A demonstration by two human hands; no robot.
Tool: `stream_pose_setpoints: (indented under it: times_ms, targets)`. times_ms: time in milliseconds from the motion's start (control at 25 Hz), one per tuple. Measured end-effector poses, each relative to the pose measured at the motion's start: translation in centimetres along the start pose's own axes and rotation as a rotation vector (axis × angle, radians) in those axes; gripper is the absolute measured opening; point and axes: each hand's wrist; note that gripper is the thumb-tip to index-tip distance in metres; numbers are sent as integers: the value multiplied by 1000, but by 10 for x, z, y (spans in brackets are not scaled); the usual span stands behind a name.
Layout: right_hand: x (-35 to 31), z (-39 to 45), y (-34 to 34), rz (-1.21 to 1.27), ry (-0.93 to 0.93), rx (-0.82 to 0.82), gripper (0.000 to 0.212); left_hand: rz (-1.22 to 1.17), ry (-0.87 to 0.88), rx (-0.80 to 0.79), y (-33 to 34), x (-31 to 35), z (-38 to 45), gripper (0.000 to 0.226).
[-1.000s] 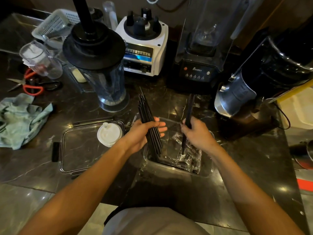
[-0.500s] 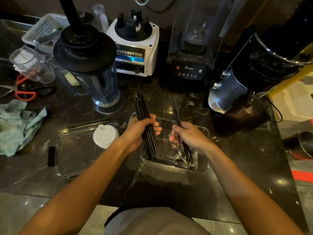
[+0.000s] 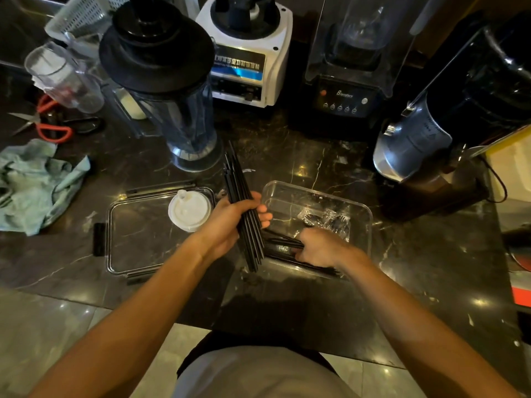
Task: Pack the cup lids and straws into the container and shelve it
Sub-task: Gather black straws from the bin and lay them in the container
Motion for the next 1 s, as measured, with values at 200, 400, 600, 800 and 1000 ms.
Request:
stream_pose_setpoints:
  times_ms: [200, 400, 600, 800, 1000]
  targets:
    - [14, -2, 2, -39, 12, 138, 40, 2, -18, -38, -3, 0, 2, 15]
    - [12, 2, 2, -141, -1, 345, 17, -1, -23, -48, -3, 1, 4, 15]
    - [13, 1, 0, 157, 35, 100, 23, -4, -25, -32, -2, -1, 5, 13]
    - [19, 4, 13, 99, 41, -107, 34, -6, -38, -25, -3, -4, 12, 14]
    - [13, 1, 5, 162, 78, -159, 41, -10, -3, -17, -2, -11, 14, 16]
Point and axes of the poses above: each hand's wrist, its own z-axis towards the middle knuckle, its own y-axis out of the palm, x = y × z, and after that the axes turned 11 degrees about z, right-handed
